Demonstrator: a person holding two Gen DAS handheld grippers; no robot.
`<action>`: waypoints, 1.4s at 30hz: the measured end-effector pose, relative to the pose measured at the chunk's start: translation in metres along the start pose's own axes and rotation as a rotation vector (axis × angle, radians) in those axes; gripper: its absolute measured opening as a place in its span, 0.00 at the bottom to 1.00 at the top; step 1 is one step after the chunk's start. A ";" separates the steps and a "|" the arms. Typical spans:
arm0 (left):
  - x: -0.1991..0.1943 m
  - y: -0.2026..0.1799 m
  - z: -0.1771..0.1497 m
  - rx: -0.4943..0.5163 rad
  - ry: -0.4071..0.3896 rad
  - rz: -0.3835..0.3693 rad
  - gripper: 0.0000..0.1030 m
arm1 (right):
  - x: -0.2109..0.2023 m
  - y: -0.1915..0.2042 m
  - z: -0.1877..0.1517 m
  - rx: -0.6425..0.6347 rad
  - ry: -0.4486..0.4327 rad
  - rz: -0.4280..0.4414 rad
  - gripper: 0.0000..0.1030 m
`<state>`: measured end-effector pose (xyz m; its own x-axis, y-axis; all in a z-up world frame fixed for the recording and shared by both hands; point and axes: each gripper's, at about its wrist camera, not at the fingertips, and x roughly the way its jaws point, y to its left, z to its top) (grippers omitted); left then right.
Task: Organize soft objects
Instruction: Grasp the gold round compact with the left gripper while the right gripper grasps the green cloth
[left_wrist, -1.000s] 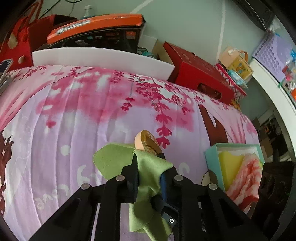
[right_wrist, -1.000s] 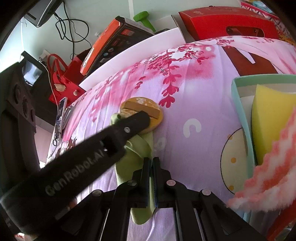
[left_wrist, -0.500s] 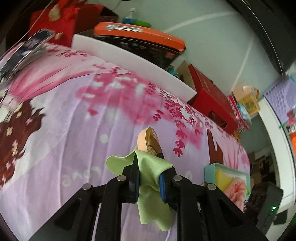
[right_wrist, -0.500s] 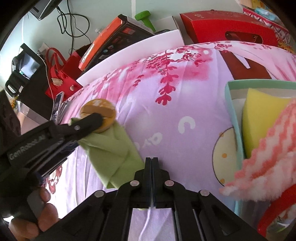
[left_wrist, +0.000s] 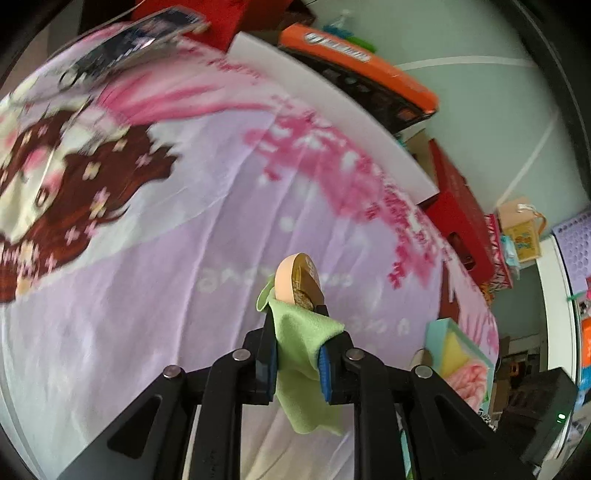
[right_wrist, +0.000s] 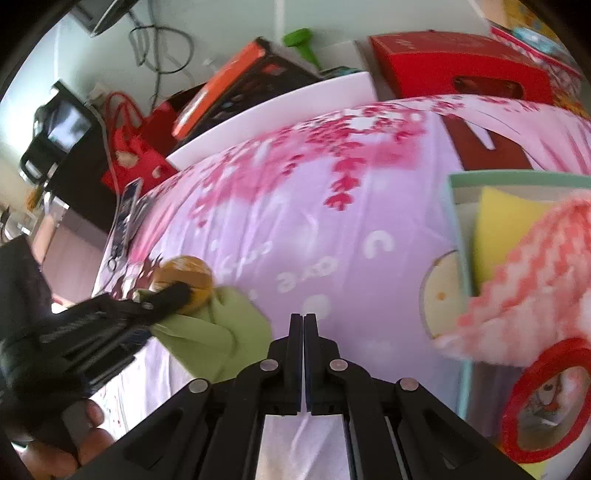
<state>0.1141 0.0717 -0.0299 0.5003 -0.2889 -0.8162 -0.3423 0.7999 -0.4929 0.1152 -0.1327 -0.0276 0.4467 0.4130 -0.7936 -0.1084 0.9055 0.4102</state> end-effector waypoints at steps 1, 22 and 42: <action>0.001 0.004 -0.001 -0.014 0.009 0.005 0.19 | 0.001 0.005 -0.001 -0.012 0.004 0.002 0.03; -0.032 0.027 0.009 -0.095 -0.007 0.071 0.63 | 0.021 0.040 -0.011 -0.149 0.079 -0.023 0.16; -0.024 0.014 0.013 -0.026 0.018 0.082 0.72 | 0.035 0.060 -0.019 -0.238 0.093 -0.036 0.27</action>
<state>0.1082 0.0967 -0.0134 0.4555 -0.2322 -0.8594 -0.4026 0.8073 -0.4315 0.1071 -0.0623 -0.0390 0.3717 0.3774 -0.8482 -0.3046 0.9127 0.2726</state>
